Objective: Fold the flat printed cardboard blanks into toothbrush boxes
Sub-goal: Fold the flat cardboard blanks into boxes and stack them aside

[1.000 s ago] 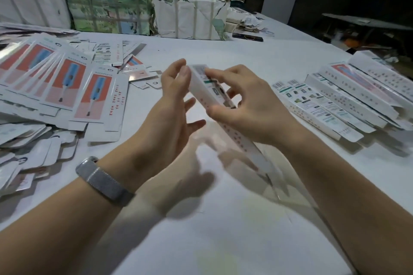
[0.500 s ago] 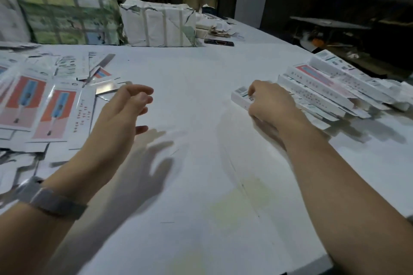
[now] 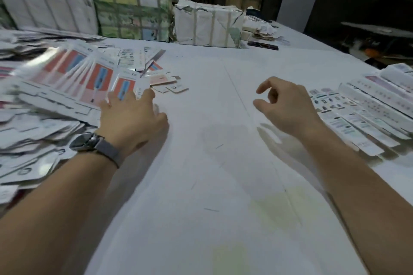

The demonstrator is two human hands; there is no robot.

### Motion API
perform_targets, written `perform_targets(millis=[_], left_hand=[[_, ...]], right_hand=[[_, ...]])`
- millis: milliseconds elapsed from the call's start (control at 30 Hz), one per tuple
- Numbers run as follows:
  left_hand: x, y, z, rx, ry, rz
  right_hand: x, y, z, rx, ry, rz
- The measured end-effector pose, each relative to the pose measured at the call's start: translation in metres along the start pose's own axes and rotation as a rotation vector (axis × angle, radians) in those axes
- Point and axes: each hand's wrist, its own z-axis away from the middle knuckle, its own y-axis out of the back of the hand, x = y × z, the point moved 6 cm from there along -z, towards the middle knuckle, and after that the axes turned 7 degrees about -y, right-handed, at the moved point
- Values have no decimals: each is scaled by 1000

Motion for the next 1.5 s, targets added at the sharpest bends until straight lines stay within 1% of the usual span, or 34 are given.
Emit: perform_targets(millis=[100, 167, 267, 333, 433, 533, 567, 633, 667, 700, 767, 833, 933, 1000, 1067, 1133, 1200, 1267, 1300, 1400, 1500], left_hand=[[7, 5, 0, 71, -73, 16], [15, 8, 2, 114, -119, -2], [27, 10, 6, 111, -194, -29], [34, 15, 10, 143, -235, 30], [48, 30, 19, 287, -306, 232], [61, 41, 29, 419, -325, 575], [63, 44, 31, 457, -326, 649], [65, 48, 33, 478, -314, 777], [64, 48, 32, 451, -286, 897], [63, 46, 31, 388, -238, 1058], [64, 36, 30, 208, -119, 1391], [69, 28, 30, 74, -70, 1586], [81, 21, 33, -113, -94, 1648], [91, 17, 38, -264, -142, 1677], [100, 15, 45, -368, -198, 1715], [103, 14, 49, -390, -237, 1756], [107, 14, 53, -423, -237, 1886], [109, 12, 53, -455, -188, 2008], [108, 11, 53, -449, -159, 2016], [103, 7, 50, -409, -121, 1907], [98, 8, 48, -336, -82, 1869]], right_hand=[[-34, -18, 20, -100, 130, -156], [-45, -25, 28, -149, 180, -204], [-48, -29, 32, -165, 204, -238], [-49, -29, 33, -157, 203, -276], [-50, -28, 33, -129, 203, -362], [-53, -28, 34, -90, 223, -398], [-53, -28, 34, -71, 227, -409], [-51, -26, 33, -30, 222, -448], [-51, -24, 32, -11, 219, -467], [-50, -23, 31, 4, 218, -482], [-51, -19, 31, 23, 208, -525], [-50, -15, 30, 46, 172, -598], [-49, -9, 31, 66, 131, -671], [-49, -11, 32, 15, 117, -690], [-50, -15, 33, -15, 122, -601], [-53, -16, 35, -7, 173, -438], [-57, -18, 37, -24, 229, -312], [-60, -20, 37, -14, 262, -209], [-60, -20, 37, 3, 267, -178], [-58, -21, 35, 24, 270, -176], [-53, -21, 34, -27, 225, -330]])
